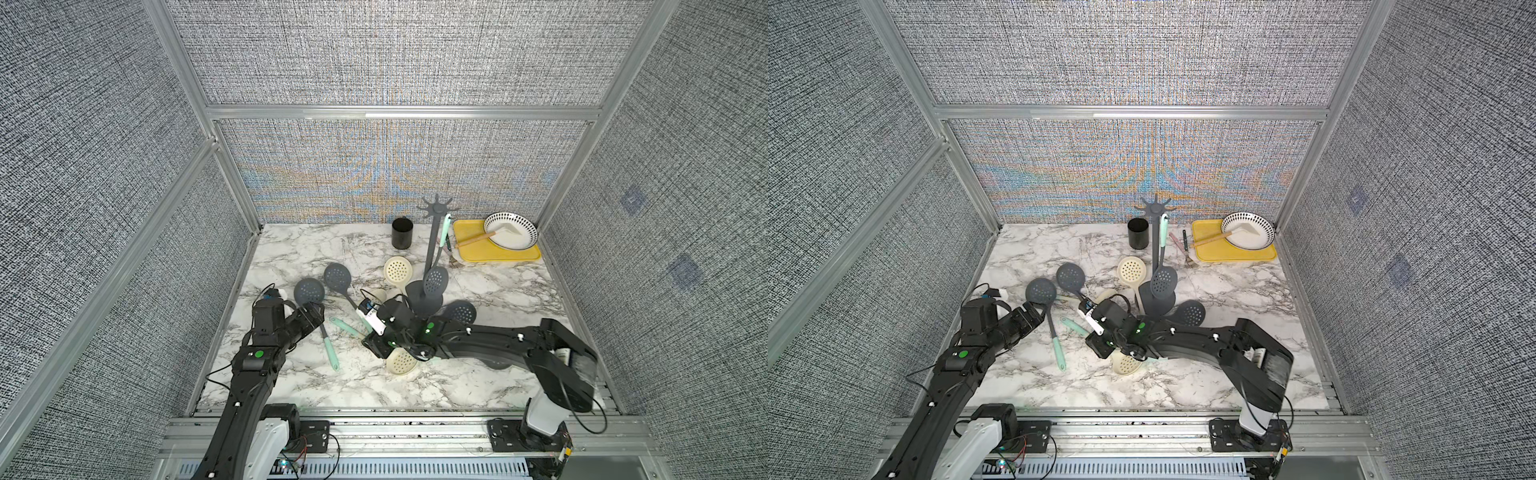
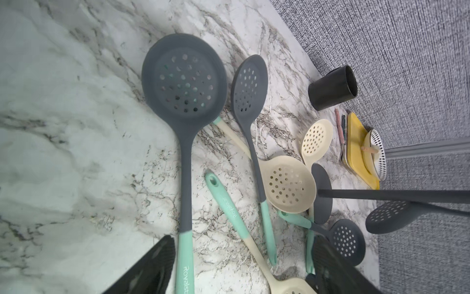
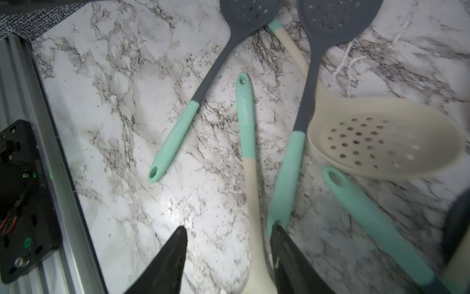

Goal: Hang the skimmer on the kitchen utensil rack
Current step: Pick up the skimmer from the center of the board.

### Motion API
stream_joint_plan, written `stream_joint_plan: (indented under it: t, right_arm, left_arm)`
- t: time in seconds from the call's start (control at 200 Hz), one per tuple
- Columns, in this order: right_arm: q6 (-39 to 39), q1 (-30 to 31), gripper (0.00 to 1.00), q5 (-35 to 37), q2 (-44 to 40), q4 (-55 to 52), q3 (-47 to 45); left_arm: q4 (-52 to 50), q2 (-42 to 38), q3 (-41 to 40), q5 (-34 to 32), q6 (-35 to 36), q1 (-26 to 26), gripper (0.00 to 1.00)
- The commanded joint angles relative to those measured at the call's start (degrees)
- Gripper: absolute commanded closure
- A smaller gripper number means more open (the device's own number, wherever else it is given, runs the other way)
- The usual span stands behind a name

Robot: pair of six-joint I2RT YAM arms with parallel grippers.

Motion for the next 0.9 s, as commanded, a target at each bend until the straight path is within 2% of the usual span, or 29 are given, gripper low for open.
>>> stream_joint_plan:
  t: [0.0, 0.185, 0.29, 0.531, 0.891]
  right_arm:
    - [-2.21, 0.12, 0.46, -1.13, 5.41, -5.54, 5.96]
    - [-4.57, -0.86, 0.46, 1.90, 14.27, -12.81, 16.64]
    - [-5.04, -2.14, 0.46, 1.32, 17.96, -16.21, 21.26]
    - [-6.71, -2.80, 0.47, -0.69, 24.64, -21.46, 29.15]
    - [-7.94, -2.79, 0.54, 0.90, 29.00, -25.03, 33.44]
  left_arm:
    - [4.90, -0.92, -1.61, 8.16, -4.09, 4.03, 0.14]
    - [9.42, -0.52, -2.92, 15.24, -7.40, 10.44, 0.13]
    - [9.97, 0.61, -2.55, 16.63, -7.05, 12.09, 0.13]
    - [14.26, 3.06, -3.08, 19.60, -8.15, 12.95, 0.13]
    - [15.87, 6.46, -2.99, 19.68, -7.91, 13.11, 0.13]
